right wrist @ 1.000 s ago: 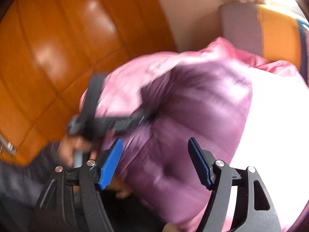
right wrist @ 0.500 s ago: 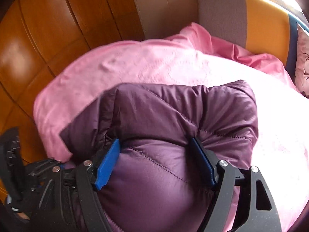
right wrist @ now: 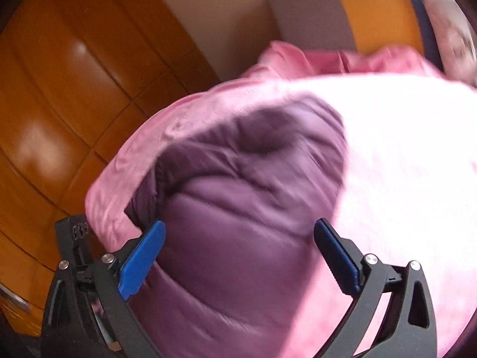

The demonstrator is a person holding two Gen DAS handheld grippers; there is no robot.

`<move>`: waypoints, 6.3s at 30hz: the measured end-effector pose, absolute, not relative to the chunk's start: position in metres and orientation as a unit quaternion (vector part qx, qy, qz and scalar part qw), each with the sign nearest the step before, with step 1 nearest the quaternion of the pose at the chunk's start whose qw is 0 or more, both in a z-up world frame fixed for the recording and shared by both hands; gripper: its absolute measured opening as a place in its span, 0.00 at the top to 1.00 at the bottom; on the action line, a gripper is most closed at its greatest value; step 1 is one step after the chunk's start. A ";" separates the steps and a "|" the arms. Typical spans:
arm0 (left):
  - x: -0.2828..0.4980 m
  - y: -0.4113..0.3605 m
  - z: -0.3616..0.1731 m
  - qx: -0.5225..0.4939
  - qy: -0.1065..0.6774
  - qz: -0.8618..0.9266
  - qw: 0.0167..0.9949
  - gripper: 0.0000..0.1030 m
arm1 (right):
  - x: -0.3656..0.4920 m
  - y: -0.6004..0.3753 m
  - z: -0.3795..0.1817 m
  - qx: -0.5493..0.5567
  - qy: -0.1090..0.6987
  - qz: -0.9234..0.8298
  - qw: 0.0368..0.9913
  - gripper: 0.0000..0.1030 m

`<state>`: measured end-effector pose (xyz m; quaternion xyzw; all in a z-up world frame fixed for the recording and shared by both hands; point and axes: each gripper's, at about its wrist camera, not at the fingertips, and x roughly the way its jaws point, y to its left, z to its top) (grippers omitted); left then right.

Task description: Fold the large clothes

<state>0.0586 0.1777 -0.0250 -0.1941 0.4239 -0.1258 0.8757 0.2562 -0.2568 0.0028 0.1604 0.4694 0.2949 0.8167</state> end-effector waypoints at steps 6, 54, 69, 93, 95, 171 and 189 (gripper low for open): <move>0.058 0.186 -0.030 -0.232 0.420 -0.142 0.866 0.65 | 0.259 -0.273 -0.031 0.257 0.501 0.346 0.751 0.03; 0.148 -0.167 0.091 -0.013 0.387 -0.308 0.869 0.55 | 0.118 -0.469 0.049 0.103 0.350 0.044 0.930 0.19; 0.181 -0.196 0.002 -0.016 0.458 -0.270 0.847 0.55 | 0.140 -0.337 -0.038 -0.082 0.353 0.004 0.932 0.18; 0.104 -0.143 0.047 -0.026 0.371 -0.218 0.902 0.33 | 0.088 -0.370 0.024 0.075 0.361 0.023 0.929 0.08; 0.096 -0.140 0.050 -0.026 0.365 -0.216 0.905 0.33 | 0.082 -0.373 0.031 0.082 0.353 0.016 0.932 0.08; 0.000 -0.120 0.067 0.027 0.311 -0.148 0.939 0.04 | 0.062 -0.366 0.033 0.055 0.345 -0.199 0.916 0.02; 0.005 -0.111 0.061 0.014 0.324 -0.131 0.937 0.04 | 0.064 -0.367 0.032 0.059 0.345 -0.193 0.917 0.02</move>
